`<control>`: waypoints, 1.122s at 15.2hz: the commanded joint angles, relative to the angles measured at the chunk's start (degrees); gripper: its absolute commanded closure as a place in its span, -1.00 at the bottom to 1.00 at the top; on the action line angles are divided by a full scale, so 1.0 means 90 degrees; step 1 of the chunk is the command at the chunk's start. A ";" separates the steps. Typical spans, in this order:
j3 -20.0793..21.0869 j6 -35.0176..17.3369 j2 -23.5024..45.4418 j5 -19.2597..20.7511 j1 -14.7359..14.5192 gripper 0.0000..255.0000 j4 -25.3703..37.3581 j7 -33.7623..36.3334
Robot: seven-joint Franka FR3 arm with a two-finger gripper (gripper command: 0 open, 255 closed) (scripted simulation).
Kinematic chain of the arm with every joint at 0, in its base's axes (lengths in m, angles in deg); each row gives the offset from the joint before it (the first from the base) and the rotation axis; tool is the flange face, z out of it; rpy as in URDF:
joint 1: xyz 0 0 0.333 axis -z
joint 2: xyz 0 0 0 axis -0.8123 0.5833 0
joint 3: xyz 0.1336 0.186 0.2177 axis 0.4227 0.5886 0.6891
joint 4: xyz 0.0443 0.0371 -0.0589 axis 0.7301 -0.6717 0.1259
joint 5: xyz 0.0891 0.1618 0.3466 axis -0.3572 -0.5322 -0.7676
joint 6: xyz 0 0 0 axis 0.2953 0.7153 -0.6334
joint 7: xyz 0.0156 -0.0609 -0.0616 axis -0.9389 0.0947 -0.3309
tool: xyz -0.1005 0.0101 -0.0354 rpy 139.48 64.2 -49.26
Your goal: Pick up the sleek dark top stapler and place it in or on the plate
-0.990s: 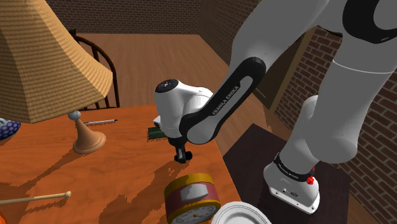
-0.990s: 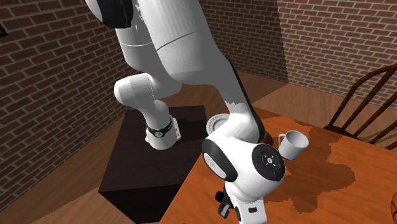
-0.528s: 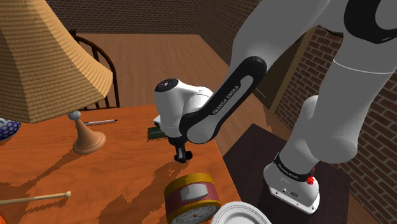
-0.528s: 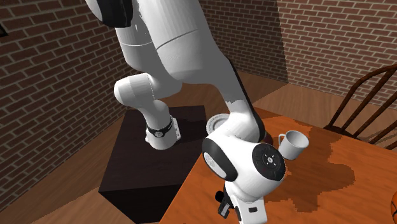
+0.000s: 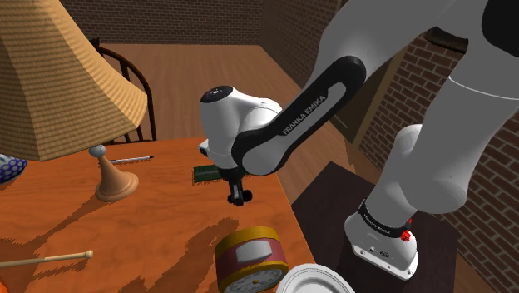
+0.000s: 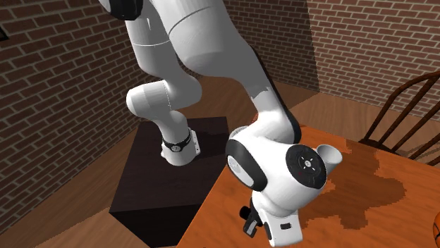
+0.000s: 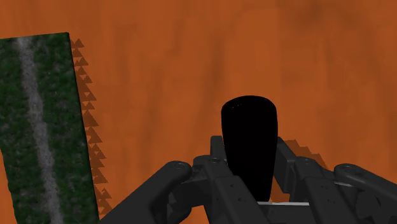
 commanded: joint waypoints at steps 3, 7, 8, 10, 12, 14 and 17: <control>-0.0001 0.0365 -0.0299 -0.0125 0.0001 1.00 0.0078 -0.0104; -0.0010 0.0730 -0.0569 -0.0226 -0.0005 1.00 0.0186 -0.0184; -0.0014 0.0822 -0.0632 -0.0247 -0.0007 1.00 0.0217 -0.0202; 0.0051 0.0820 -0.0805 -0.0344 -0.0082 1.00 0.0049 -0.0134; 0.0189 0.0801 -0.1127 -0.0544 -0.0245 1.00 -0.0276 0.0011; 0.0331 0.0800 -0.1441 -0.0761 -0.0429 1.00 -0.0574 0.0165; 0.0558 0.0830 -0.1893 -0.1111 -0.0742 1.00 -0.0968 0.0418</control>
